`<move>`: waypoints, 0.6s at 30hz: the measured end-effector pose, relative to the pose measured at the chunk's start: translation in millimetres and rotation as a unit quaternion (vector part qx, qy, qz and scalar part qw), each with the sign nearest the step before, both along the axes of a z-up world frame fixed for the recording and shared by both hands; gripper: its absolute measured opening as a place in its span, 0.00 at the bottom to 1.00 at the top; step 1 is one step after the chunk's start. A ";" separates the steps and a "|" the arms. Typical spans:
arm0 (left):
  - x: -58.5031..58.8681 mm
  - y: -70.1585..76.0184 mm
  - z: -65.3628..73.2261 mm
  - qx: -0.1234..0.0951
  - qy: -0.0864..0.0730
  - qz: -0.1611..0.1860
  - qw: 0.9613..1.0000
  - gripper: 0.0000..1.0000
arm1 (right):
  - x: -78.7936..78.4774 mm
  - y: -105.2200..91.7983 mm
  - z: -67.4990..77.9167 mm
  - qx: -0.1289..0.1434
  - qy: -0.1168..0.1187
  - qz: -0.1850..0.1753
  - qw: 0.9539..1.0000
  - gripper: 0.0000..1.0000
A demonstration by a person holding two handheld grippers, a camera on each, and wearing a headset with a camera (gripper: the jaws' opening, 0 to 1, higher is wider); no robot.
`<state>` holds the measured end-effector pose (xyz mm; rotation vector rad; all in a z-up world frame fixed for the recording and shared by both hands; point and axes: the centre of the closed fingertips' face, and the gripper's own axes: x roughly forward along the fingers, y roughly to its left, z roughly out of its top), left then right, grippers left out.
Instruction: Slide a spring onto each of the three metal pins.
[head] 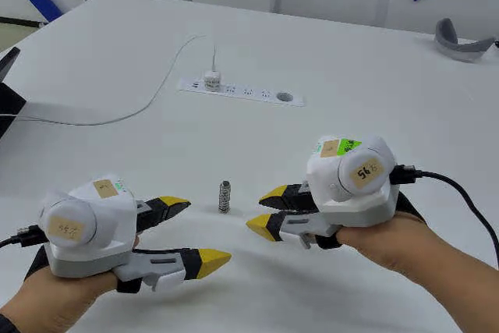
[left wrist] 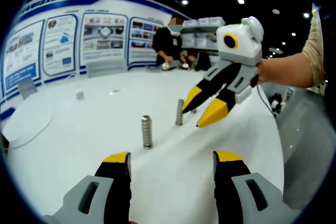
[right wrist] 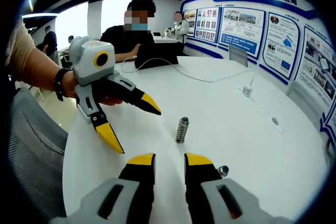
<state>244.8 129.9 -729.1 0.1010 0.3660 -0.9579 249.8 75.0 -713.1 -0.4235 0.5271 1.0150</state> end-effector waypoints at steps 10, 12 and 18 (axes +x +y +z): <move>-1.9 -1.4 1.8 -0.002 -0.001 -0.001 1.000 0.67 | -12.8 -19.9 -0.9 0.006 0.001 -0.013 1.000 0.24; -2.5 -2.1 1.6 -0.001 -0.001 -0.002 1.000 0.67 | -15.0 -25.3 -1.7 0.006 0.003 -0.018 1.000 0.24; -2.6 -2.9 1.3 -0.001 0.000 -0.004 1.000 0.69 | -16.6 -43.7 -1.3 0.008 0.001 -0.037 0.999 0.25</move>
